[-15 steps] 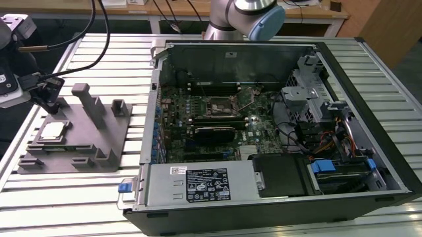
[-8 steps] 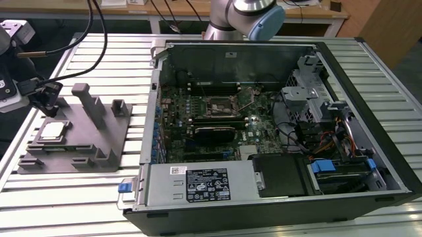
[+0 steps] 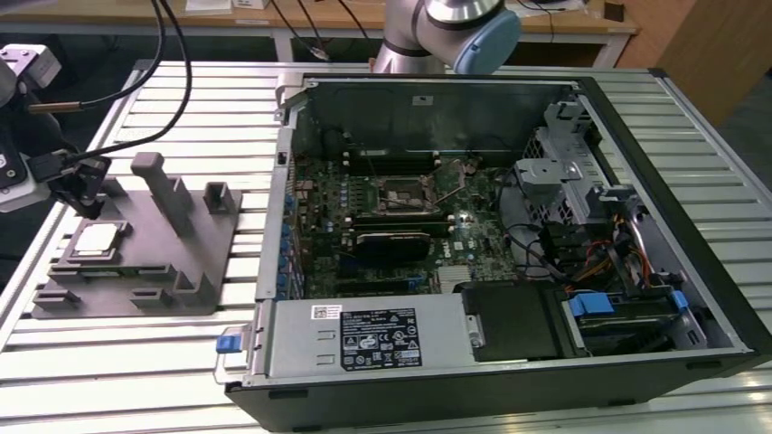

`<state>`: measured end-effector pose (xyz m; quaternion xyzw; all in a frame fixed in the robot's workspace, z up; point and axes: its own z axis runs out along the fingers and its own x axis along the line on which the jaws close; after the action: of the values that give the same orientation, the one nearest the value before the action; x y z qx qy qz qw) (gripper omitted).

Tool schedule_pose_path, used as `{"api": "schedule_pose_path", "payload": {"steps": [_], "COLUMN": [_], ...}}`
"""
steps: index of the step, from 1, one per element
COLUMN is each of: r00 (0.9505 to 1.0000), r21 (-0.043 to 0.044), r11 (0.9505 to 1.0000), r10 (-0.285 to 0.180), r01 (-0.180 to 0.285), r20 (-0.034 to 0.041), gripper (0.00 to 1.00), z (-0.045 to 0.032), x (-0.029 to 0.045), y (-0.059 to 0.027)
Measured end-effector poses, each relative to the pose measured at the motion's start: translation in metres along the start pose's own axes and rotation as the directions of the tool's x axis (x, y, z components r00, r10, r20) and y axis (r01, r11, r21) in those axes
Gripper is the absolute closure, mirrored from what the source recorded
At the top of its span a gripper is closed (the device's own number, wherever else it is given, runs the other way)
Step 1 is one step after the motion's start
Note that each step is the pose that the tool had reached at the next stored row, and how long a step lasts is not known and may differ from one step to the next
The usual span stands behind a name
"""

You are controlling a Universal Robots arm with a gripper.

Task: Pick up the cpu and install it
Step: 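Pick up the cpu and move it towards the insertion slot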

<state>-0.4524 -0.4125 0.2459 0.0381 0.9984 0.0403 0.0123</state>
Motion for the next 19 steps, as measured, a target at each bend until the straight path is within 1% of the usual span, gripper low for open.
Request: {"api": "schedule_pose_path", "payload": {"steps": [11,16,19], "r00": [1.0000,1.0000,1.0000], "r21": [0.0001,0.0000,0.0000], "r11": [1.0000,1.0000,1.0000], "r10": [0.000,0.000,0.000], "r01": [0.000,0.000,0.000], "r20": [-0.0001,0.0000,-0.0001], "gripper": [0.89,0.89,0.89], "z": [0.0074,0.0118,0.0158], "x": [0.0050,0.0069,0.0086], "y": [-0.0010,-0.0015,-0.0019]}}
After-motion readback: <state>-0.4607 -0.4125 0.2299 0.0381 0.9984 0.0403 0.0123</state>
